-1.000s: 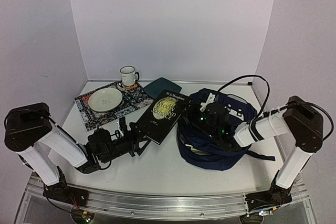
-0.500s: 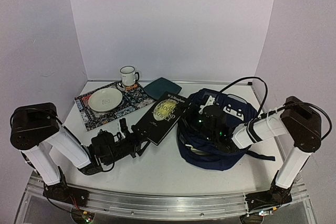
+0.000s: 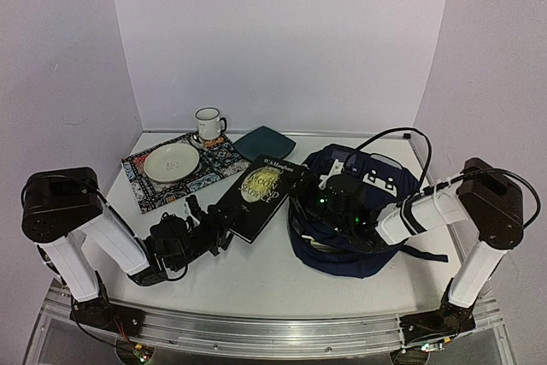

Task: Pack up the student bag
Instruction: Pick up the book from the center of the board, then pick up the largest pocket of the bag from the student bag.

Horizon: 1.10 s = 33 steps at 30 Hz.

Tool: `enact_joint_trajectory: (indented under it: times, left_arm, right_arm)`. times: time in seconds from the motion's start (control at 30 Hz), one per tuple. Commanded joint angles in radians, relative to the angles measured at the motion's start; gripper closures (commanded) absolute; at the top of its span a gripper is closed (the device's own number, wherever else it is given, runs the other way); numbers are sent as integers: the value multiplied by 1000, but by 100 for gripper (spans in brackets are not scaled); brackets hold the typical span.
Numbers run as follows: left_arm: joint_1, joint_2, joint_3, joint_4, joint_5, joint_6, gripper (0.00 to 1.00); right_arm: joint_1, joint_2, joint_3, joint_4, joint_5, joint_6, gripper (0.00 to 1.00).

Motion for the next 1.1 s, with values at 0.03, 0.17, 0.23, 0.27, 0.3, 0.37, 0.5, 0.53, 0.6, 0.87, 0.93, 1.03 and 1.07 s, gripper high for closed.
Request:
enact_joint_trajectory:
  times: [0.03,0.17,0.23,0.27,0.3,0.37,0.5,0.53,0.6,0.87,0.93,1.03,1.07]
  left_arm:
    - [2,-48,72,410,60,32,51]
    - [0,-83,70,411,67,73,70]
    - [0,-109,48,411,50,99,77]
    - [1,-121,36,411,38,110,80]
    - [1,-131,22,411,27,120,83]
    - [1,-144,-2,411,10,132,87]
    - [4,-156,-19,410,9,160,98]
    - [8,-161,-21,410,14,171,100]
    - [24,-166,-26,408,33,180,100]
    - [122,-146,-44,388,171,148,100]
    - [148,-129,-43,385,218,128,100]
    - [183,-113,-46,378,271,112,100]
    - [194,-109,-46,374,283,106,100]
  right_arm:
    - [3,-55,27,586,21,3,100]
    - [4,-62,-1,586,34,-27,100]
    - [3,-74,-27,586,38,-66,98]
    - [3,-79,-41,586,37,-80,95]
    - [3,-84,-58,586,35,-97,91]
    - [0,-89,-92,584,34,-123,80]
    - [-13,-75,-134,569,-19,-143,62]
    - [-18,-70,-143,560,-41,-145,58]
    - [-29,-66,-169,539,-77,-151,50]
    - [-74,-141,-217,296,-262,-245,32]
    - [-79,-177,-204,172,-315,-291,29]
    - [-86,-241,-162,-93,-369,-395,24]
    - [-89,-260,-137,-212,-381,-434,22]
